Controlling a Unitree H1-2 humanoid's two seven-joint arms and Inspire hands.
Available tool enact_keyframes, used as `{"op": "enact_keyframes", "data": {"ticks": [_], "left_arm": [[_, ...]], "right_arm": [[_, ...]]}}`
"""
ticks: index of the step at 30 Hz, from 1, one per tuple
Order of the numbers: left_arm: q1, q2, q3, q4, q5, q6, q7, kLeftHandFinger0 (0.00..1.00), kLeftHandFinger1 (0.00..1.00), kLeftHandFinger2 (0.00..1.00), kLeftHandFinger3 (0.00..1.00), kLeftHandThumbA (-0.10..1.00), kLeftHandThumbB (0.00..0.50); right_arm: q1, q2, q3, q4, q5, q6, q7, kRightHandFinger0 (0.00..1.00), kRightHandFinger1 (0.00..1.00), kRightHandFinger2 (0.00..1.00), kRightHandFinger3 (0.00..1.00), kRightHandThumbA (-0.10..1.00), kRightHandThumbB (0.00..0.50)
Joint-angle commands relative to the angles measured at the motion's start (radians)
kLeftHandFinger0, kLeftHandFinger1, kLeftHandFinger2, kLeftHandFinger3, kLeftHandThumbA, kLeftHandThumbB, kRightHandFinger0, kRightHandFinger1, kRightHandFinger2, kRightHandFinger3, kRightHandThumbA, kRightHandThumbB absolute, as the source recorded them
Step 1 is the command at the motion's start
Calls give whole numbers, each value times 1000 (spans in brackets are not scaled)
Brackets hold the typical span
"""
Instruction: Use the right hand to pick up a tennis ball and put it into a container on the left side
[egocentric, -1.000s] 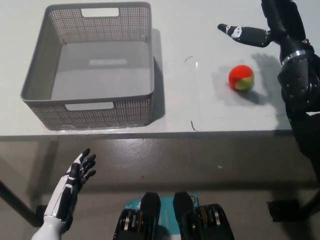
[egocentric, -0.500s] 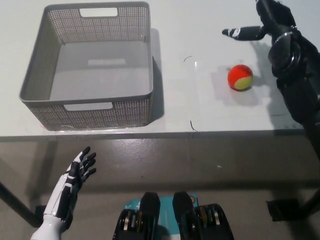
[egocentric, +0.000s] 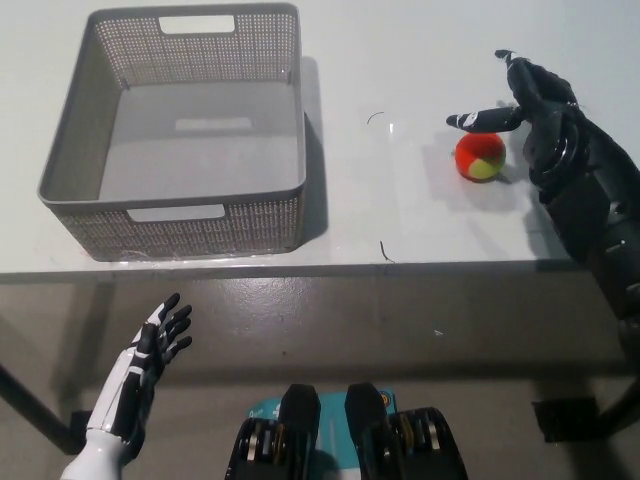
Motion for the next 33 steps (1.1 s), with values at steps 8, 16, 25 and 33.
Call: {"op": "enact_keyframes", "data": {"ticks": [8, 16, 25, 33], "left_arm": [[-1, 16, 6, -31, 0, -5, -8, 1000, 1000, 1000, 1000, 1000, 0], [-2, 14, 7, -29, 1, -12, -5, 1000, 1000, 1000, 1000, 1000, 0], [-2, 15, 9, -28, -3, -18, -8, 1000, 1000, 1000, 1000, 1000, 0], [-2, 17, 12, -25, -3, -25, -8, 1000, 1000, 1000, 1000, 1000, 0]], "right_arm": [[-77, 22, 23, 84, 48, -67, -63, 1000, 1000, 1000, 1000, 949, 500], [-77, 37, 37, 128, 64, -65, -79, 1000, 1000, 1000, 1000, 958, 500], [-70, 53, 40, 161, 86, -62, -77, 1000, 1000, 1000, 1000, 930, 500], [-57, 68, 45, 186, 103, -48, -79, 1000, 1000, 1000, 1000, 905, 500]]}}
